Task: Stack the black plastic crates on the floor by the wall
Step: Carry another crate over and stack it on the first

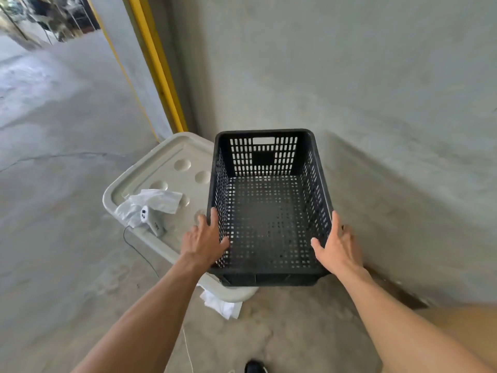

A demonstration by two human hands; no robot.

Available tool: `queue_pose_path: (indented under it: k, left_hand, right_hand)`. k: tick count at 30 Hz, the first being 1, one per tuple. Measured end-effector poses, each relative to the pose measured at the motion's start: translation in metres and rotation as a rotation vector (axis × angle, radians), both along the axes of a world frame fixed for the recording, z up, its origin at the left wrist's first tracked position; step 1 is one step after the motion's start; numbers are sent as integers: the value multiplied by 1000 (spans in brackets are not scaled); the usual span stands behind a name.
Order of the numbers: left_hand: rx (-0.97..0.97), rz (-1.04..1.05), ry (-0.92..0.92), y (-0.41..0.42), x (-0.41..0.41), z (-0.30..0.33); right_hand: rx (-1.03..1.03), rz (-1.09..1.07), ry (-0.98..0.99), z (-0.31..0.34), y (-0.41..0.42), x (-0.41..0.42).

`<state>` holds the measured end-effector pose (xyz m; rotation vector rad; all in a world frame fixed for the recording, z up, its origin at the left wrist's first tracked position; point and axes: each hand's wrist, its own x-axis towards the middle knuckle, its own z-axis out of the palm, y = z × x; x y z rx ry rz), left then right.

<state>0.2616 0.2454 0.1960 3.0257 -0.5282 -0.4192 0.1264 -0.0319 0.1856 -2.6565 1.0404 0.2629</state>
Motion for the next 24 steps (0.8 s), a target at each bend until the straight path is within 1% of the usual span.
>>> queue_pose_path:
  k: [4,8,10,13,15,17,18,20,22,24]
  left_hand:
    - [-116,86,84,-5,6,-24]
    - [-172,115,109,0,-1,-27]
    - [-230,152,127,-2,-19,-22]
    - [-361,324,202,-7,-64,-17]
    - [-394,417,250,-11,-89,-20]
    - [-404,434,256,-13,-99,-26]
    - [-403,441,255,-13,-96,-26]
    - [-401,424,222,-11,-77,-27]
    - [-405,409,176,-8,-49,-25]
    - [-452,422,160,-6,-19,-23]
  right_hand:
    - [-33,-62,-46,-15,0,3]
    - [-25,-1,-70,-12,-13,3]
    - [-6,37,-94,-4,-24,7]
    - [46,134,-81,12,-40,16]
    - [71,181,-84,9,-51,21]
    - [48,189,-108,-1,-56,21]
    - [39,171,-101,-5,-56,19]
    - [11,64,-110,-9,-49,14]
    - [-30,-109,-190,-5,-32,5]
    - [7,-317,-249,0,-4,-7]
